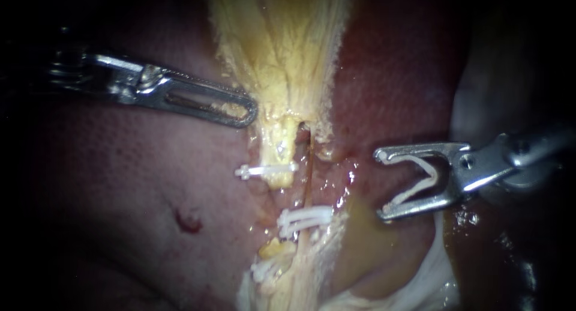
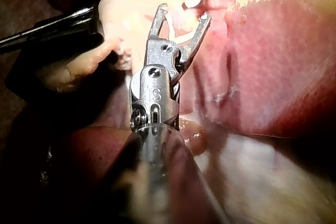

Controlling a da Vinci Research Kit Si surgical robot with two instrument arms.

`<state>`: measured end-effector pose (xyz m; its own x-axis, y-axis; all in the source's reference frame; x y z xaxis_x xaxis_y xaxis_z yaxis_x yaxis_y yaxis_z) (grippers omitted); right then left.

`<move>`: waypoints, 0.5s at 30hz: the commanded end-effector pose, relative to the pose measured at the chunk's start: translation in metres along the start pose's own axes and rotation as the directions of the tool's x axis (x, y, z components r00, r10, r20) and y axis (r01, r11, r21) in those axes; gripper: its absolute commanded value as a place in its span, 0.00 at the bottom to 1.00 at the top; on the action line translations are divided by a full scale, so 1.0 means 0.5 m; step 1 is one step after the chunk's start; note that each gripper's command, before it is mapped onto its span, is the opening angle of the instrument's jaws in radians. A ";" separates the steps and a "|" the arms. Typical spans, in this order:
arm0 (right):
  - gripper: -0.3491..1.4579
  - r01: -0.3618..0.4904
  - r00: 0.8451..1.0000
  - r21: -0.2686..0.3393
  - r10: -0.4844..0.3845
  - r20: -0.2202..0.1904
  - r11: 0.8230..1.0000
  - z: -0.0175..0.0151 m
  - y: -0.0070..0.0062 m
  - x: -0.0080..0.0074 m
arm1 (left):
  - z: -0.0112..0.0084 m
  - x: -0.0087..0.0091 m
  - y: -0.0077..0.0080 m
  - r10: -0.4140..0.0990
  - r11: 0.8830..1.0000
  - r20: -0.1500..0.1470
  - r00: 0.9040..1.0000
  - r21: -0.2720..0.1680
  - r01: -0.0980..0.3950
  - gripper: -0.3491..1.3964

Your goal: Clipping third clip right tube

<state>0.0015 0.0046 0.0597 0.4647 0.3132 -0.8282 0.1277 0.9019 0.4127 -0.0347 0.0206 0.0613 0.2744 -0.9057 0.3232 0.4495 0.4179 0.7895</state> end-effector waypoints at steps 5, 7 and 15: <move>0.47 -0.001 1.000 0.000 0.001 0.000 1.000 0.0000 0.0001 0.0000 | -0.0018 -0.0003 -0.0005 -0.001 1.000 -0.002 1.000 0.004 0.001 0.00; 0.47 -0.001 1.000 0.000 0.001 0.000 1.000 0.0000 0.0001 0.0000 | -0.0033 -0.0006 -0.0007 -0.002 1.000 -0.005 1.000 0.008 0.002 0.00; 0.47 -0.001 1.000 0.002 0.001 -0.001 1.000 0.0001 0.0002 0.0002 | -0.0143 -0.0033 -0.0013 -0.011 1.000 0.016 1.000 -0.014 0.012 0.00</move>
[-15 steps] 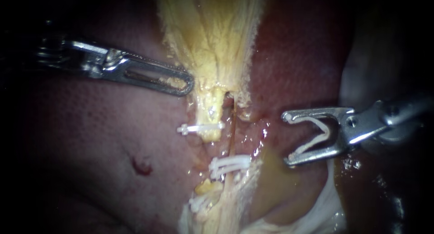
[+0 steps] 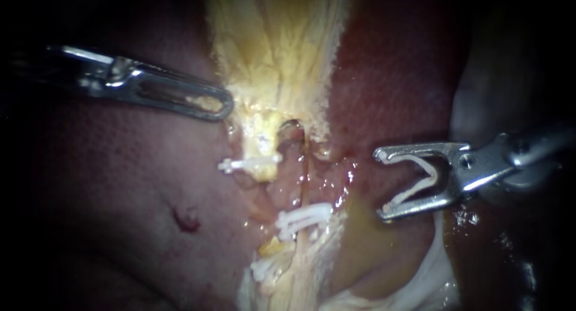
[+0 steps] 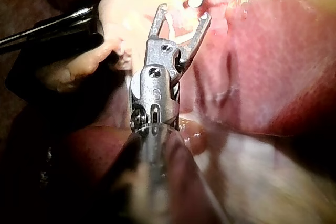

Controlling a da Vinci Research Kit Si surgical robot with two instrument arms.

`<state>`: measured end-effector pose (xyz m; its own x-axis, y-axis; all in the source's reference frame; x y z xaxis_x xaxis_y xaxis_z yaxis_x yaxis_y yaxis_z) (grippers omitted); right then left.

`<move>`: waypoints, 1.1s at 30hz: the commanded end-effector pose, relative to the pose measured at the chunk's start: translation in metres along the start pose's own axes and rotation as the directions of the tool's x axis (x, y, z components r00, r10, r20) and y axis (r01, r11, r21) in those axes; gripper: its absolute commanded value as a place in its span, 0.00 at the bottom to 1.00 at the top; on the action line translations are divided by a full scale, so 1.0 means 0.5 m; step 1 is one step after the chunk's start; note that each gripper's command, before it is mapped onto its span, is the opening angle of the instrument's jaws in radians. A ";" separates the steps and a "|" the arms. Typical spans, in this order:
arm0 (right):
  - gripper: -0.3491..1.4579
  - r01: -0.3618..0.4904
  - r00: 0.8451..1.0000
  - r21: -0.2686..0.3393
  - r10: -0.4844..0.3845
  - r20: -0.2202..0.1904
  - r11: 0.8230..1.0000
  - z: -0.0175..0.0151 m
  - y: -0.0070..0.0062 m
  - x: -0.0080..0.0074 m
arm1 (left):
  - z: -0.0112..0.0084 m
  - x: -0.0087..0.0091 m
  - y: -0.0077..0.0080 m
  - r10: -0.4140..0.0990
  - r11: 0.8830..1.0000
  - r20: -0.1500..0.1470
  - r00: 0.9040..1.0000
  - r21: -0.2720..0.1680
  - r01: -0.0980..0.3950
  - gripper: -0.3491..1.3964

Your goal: Clipping third clip right tube

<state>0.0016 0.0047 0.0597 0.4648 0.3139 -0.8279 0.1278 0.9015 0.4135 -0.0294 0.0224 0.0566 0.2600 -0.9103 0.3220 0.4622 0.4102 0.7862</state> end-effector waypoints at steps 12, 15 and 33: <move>0.47 -0.002 1.000 0.009 0.002 -0.002 1.000 0.0015 0.0004 0.0008 | -0.0040 -0.0011 -0.0008 -0.009 1.000 0.019 1.000 -0.003 0.009 0.00; 0.47 -0.021 1.000 0.014 0.021 -0.005 1.000 0.0030 0.0008 0.0013 | -0.0039 -0.0009 -0.0008 -0.009 1.000 0.020 1.000 -0.004 0.009 0.00; 0.47 -0.228 0.973 0.051 0.229 -0.018 0.972 0.0231 0.0086 -0.0033 | -0.0035 -0.0003 -0.0012 -0.008 1.000 0.022 1.000 -0.007 0.009 0.00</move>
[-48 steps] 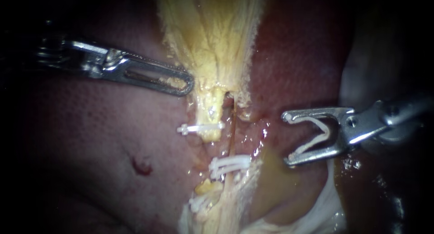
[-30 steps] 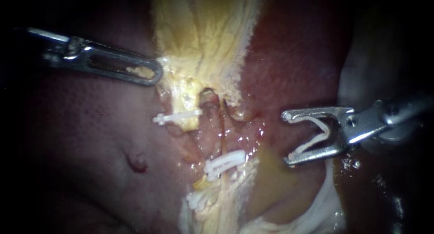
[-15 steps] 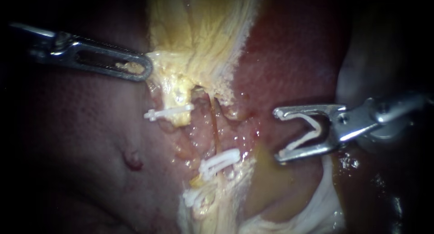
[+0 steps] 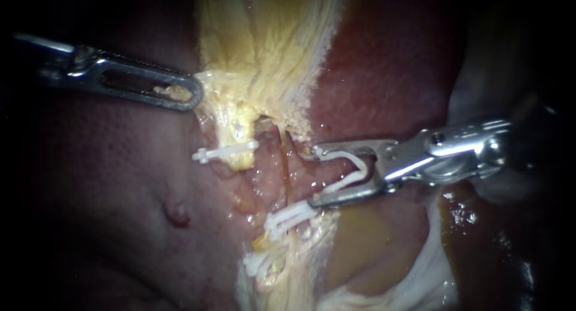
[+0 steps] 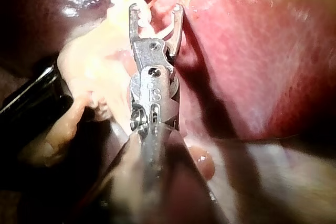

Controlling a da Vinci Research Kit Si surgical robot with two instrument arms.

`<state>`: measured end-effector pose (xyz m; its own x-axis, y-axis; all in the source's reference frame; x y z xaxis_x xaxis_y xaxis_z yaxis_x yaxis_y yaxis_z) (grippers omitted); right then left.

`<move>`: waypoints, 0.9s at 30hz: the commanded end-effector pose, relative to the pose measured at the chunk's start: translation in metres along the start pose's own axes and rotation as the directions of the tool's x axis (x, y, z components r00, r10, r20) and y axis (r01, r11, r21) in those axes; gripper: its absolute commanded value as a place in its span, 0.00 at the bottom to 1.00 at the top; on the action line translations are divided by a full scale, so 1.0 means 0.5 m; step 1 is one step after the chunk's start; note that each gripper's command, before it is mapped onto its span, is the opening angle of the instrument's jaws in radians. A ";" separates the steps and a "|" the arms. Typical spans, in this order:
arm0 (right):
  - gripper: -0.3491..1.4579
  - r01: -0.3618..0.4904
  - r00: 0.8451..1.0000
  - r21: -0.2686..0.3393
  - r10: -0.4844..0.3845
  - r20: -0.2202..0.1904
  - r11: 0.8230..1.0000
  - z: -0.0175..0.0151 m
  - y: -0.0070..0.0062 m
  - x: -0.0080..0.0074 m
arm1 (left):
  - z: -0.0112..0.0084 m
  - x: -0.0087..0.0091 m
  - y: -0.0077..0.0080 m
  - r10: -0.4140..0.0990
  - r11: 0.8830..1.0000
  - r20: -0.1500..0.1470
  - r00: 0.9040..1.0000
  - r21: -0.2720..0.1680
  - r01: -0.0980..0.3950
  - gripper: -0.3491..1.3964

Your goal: Clipping third clip right tube

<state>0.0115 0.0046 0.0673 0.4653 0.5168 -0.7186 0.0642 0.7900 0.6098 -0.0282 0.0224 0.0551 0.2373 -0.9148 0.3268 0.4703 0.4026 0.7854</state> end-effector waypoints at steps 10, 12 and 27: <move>0.47 -0.116 0.990 0.046 0.119 -0.077 0.992 0.0056 0.0042 0.0003 | 0.0001 0.0001 0.0000 0.000 1.000 0.000 1.000 -0.001 0.000 0.00; 0.47 -0.129 0.988 0.055 0.133 -0.082 0.990 0.0065 0.0046 0.0007 | 0.0002 0.0002 0.0001 0.001 1.000 0.000 1.000 -0.001 -0.001 0.00; 0.47 -0.217 0.952 0.188 0.250 -0.176 0.958 0.0086 0.0051 0.0018 | 0.0005 0.0003 0.0004 0.001 1.000 0.000 1.000 -0.001 -0.001 0.00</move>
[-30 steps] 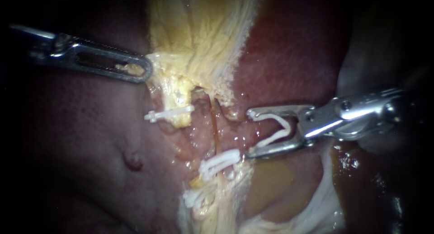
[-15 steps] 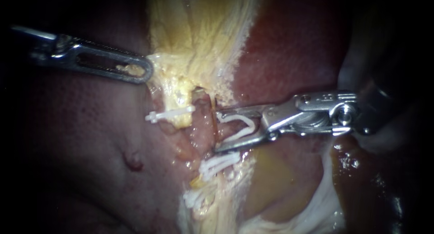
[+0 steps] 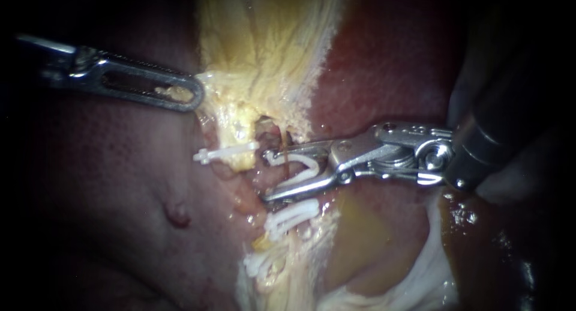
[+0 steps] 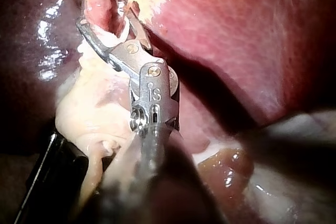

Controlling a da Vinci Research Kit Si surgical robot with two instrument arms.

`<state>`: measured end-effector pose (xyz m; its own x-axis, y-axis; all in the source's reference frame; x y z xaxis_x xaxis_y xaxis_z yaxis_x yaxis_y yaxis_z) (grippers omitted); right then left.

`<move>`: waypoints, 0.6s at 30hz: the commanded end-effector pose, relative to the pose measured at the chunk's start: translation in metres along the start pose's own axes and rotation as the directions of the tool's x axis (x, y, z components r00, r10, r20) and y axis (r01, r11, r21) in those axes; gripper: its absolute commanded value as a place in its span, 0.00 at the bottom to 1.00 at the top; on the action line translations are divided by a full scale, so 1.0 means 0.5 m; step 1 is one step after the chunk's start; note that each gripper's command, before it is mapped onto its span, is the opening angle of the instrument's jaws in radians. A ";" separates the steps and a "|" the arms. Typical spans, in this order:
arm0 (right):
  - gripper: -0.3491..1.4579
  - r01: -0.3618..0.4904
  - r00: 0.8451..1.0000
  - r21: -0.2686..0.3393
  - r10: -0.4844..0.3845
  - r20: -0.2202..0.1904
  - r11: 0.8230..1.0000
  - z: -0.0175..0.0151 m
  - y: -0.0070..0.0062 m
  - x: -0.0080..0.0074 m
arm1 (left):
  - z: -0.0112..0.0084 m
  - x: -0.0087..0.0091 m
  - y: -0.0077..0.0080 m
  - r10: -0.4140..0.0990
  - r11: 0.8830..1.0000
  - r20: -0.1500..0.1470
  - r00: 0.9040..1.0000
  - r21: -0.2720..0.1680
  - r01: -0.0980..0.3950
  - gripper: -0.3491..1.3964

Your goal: Clipping third clip right tube

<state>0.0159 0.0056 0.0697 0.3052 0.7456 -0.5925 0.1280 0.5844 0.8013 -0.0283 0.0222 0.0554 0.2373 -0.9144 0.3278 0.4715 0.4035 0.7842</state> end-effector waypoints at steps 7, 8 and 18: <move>0.47 -0.036 0.998 0.070 0.040 -0.044 0.997 -0.0006 -0.0017 0.0011 | -0.0001 0.0000 0.0001 0.001 1.000 0.000 1.000 0.000 -0.001 0.00; 0.47 -0.040 0.998 0.080 0.044 -0.050 0.996 -0.0006 -0.0019 0.0012 | 0.0000 0.0000 0.0001 0.001 1.000 0.000 1.000 0.000 -0.001 0.00; 0.47 -0.049 0.994 0.135 0.062 -0.093 0.990 -0.0008 -0.0043 0.0033 | -0.0001 0.0001 0.0002 0.001 1.000 0.000 1.000 0.000 -0.001 0.00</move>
<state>0.0157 0.0060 0.0667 0.2176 0.8098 -0.5449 0.2409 0.4964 0.8340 -0.0282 0.0222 0.0555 0.2378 -0.9142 0.3283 0.4711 0.4041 0.7841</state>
